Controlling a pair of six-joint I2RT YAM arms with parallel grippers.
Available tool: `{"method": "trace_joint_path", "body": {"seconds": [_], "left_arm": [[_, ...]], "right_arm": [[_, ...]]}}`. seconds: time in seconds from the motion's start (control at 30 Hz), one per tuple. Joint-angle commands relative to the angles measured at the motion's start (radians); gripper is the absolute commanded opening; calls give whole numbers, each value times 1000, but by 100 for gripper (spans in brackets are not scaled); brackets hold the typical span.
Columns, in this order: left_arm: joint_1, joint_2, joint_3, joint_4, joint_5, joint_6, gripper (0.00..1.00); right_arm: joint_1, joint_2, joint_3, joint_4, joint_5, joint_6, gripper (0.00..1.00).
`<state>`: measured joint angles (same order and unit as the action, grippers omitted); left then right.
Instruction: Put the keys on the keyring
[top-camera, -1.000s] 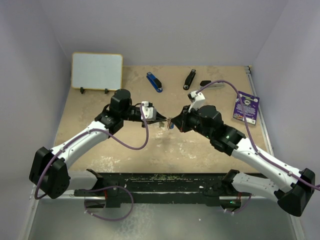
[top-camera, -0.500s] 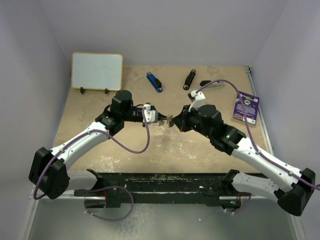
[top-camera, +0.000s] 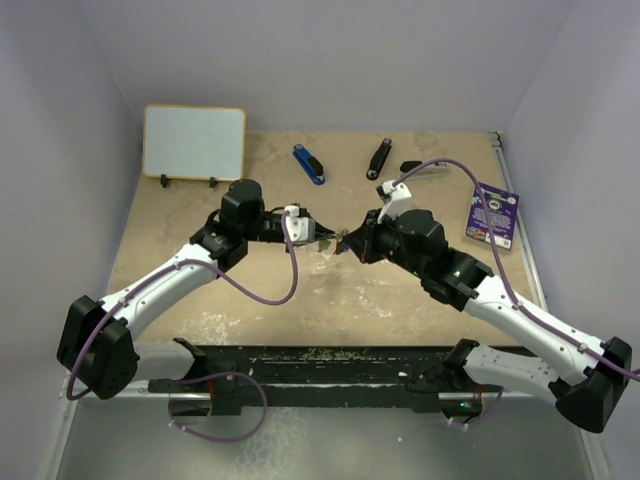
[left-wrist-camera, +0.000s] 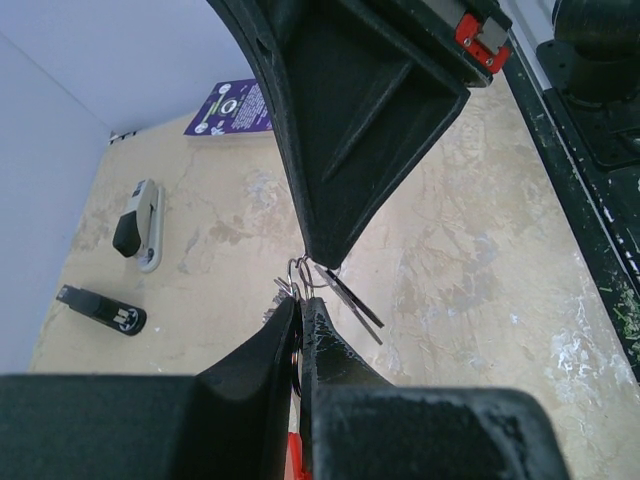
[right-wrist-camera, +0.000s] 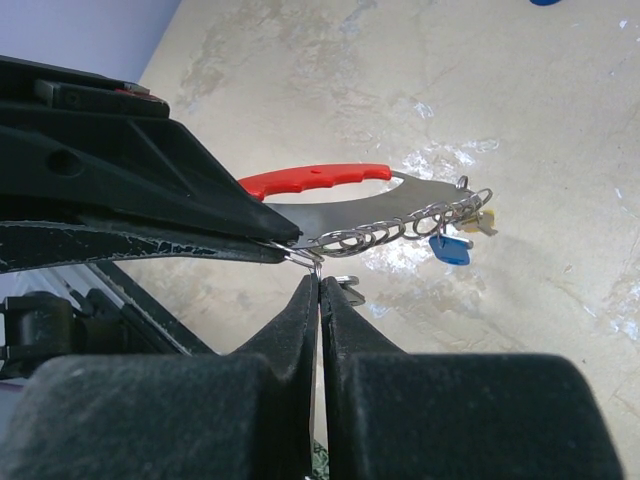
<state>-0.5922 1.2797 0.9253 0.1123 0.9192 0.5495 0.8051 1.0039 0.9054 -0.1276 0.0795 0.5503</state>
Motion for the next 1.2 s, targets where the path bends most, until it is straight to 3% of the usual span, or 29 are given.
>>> {"method": "trace_joint_path", "body": {"seconds": [0.0,0.4,0.57,0.9,1.17], "left_arm": [[-4,-50,22,131,54,-56,4],[-4,-55,3,253,66,-161,4],[-4,-57,-5,256,70,-176,3],[-1,-56,-13,249,82,-193,4],[0,-43,-15,312,143,-346,3]], "right_arm": [[3,-13,5,42,-8,6,0],[3,-34,-58,117,-51,60,0],[3,-77,-71,113,-57,48,20],[3,-255,-103,77,-48,-68,25],[3,-330,-206,313,-43,-121,34]]}}
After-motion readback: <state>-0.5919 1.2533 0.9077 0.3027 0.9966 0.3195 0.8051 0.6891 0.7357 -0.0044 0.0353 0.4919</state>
